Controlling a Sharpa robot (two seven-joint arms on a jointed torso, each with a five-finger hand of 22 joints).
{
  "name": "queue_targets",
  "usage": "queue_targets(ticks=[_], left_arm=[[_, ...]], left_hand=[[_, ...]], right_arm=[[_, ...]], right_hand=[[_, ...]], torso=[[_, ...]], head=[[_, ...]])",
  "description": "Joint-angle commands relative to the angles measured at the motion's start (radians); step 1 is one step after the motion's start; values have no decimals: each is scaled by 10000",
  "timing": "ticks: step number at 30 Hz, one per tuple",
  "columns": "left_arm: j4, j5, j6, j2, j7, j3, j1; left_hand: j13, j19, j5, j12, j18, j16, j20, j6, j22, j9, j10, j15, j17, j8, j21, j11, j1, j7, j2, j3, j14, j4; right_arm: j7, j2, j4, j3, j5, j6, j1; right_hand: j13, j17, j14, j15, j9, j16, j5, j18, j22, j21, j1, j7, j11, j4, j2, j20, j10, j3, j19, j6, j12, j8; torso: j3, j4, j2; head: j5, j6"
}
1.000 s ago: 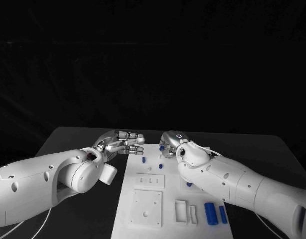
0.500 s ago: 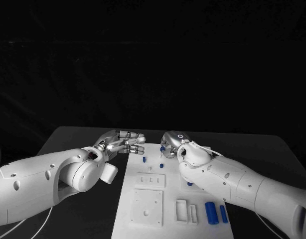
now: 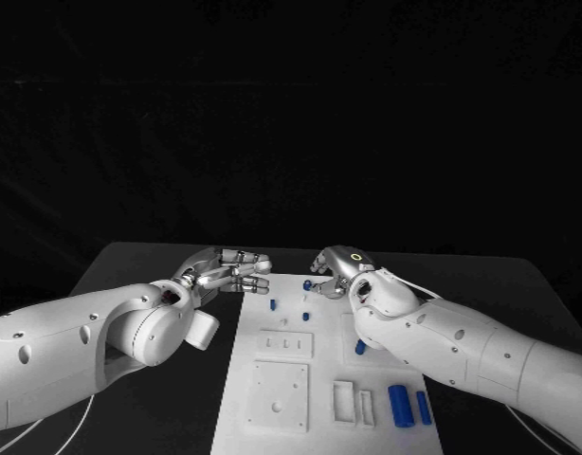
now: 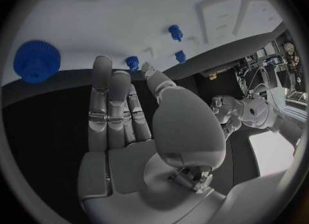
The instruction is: Assemble the parts on the task board
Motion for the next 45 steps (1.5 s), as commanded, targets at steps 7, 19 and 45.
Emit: queue_targets(ticks=[7, 19, 45], left_arm=[[17, -25, -10, -108, 194, 10, 29], [17, -21, 37, -176, 209, 9, 29], [-38, -21, 150, -88, 161, 5, 24]], left_hand=[[15, 4, -10, 46, -152, -43, 28, -94, 7, 9, -81, -11, -8, 20, -31, 31, 67, -26, -23, 36, -57, 5], [15, 16, -10, 49, -155, -42, 19, -66, 8, 12, -64, -21, -8, 24, -27, 19, 65, -32, -28, 49, -28, 12], [15, 18, -10, 48, -165, -46, 14, -41, 6, 12, -48, -22, -9, 22, -31, 14, 63, -33, -14, 57, -26, 23]], right_arm=[[70, -1739, 1601, 483, 701, 863, 121], [516, -2868, 1699, 729, 1143, 2084, 164], [631, -1697, 50, 671, 173, 2356, -34]], right_hand=[[1, 100, -30, -80, -6, 206, 1231, 83, -205, 222, -286, 137, -64, -48, -249, -68, 378, 122, 418, 3, 1, -13], [-4, 96, -98, 70, -9, 383, 982, 272, -760, 518, 605, -70, 164, 907, -298, 86, -686, -1782, 403, -547, -1, -21], [12, 43, -41, 10, -28, 262, 582, 91, -1149, 615, 438, -310, -5, 293, -30, 19, -96, -1684, 385, -1127, 3, -40]], torso=[[14, -226, -112], [66, -354, -148], [21, -166, -78]], head=[[38, 42], [43, 69], [-135, 32]])
